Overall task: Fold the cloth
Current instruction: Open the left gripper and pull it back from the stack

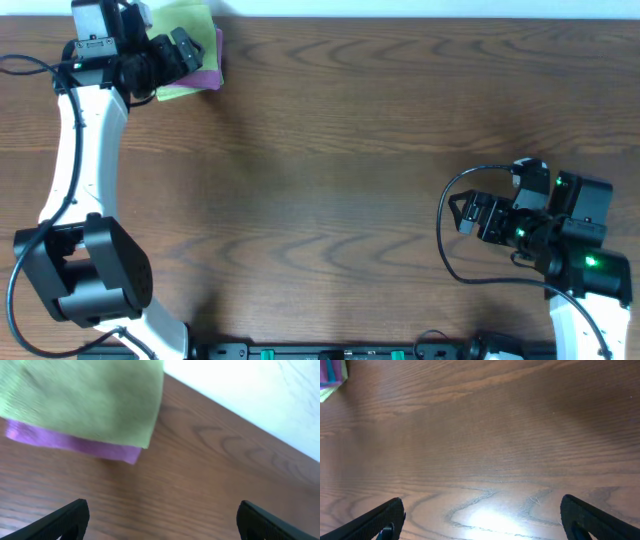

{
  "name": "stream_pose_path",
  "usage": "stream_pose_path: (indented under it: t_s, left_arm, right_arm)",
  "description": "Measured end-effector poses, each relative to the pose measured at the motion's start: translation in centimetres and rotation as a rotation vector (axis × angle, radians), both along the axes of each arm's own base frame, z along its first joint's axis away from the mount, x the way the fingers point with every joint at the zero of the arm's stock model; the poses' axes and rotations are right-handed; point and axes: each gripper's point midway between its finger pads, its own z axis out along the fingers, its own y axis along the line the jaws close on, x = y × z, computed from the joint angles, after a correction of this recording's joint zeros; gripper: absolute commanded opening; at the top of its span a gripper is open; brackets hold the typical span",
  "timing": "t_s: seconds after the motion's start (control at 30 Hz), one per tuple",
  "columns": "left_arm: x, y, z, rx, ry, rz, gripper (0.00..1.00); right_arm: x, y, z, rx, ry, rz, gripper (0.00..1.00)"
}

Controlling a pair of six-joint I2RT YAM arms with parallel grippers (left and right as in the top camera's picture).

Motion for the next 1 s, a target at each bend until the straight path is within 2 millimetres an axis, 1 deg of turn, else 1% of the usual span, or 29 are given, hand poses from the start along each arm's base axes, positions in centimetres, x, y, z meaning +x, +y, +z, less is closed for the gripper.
stream_pose_path:
  t_s: [0.1,0.17,0.23,0.3,0.37,0.43,0.5,0.53,0.63,0.7,0.77,0.87,0.93,1.0]
  left_arm:
    - [-0.8,-2.0,-0.5,-0.009,0.032,-0.058,0.95]
    - [-1.7,-4.0,-0.9,-0.004,0.059,-0.121,0.95]
    - [-2.2,-5.5,-1.2,0.007,0.073,-0.169,0.95]
    - [-2.6,-6.4,-1.3,0.016,0.074,-0.204,0.95]
    - [-2.7,-7.0,-1.2,0.025,0.070,-0.226,0.95]
    - [-2.9,-7.2,-0.8,0.036,0.058,-0.231,0.95]
    - [-3.3,-7.0,0.2,0.053,0.035,-0.226,0.95]
    - [-3.8,-6.8,1.1,0.065,0.016,-0.219,0.95]
    - [-6.0,-6.0,3.9,0.113,-0.057,-0.186,0.95]
    - [-7.3,-5.6,5.1,0.137,-0.096,-0.167,0.95]
    - [-9.2,-5.1,6.0,0.167,-0.155,-0.145,0.95]
    - [-11.8,-4.7,5.4,0.201,-0.195,-0.138,0.95]
    - [-13.6,-4.6,4.1,0.215,-0.199,-0.143,0.95]
    - [-16.0,-4.5,2.3,0.232,-0.195,-0.152,0.95]
  right_arm:
    - [0.0,0.0,0.0,0.000,0.000,0.000,0.99]
    - [0.0,0.0,0.0,0.000,0.000,0.000,0.99]
    - [0.0,0.0,0.0,0.000,0.000,0.000,0.99]
    - [0.0,0.0,0.0,0.000,0.000,0.000,0.99]
    - [0.0,0.0,0.0,0.000,0.000,0.000,0.99]
    - [0.0,0.0,0.0,0.000,0.000,0.000,0.99]
    - [0.0,0.0,0.0,0.000,0.000,0.000,0.99]
    - [0.0,0.0,0.0,0.000,0.000,0.000,0.99]
    - [0.0,0.0,0.0,0.000,0.000,0.000,0.99]
    - [0.0,0.0,0.0,0.000,0.000,0.000,0.99]
    - [0.0,0.0,0.0,0.000,0.000,0.000,0.99]
    - [0.0,0.0,0.0,0.000,0.001,0.000,0.99]
    - [0.0,0.0,-0.1,0.000,0.002,0.000,0.99]
    - [0.0,0.0,-0.1,0.000,0.002,0.000,0.99]
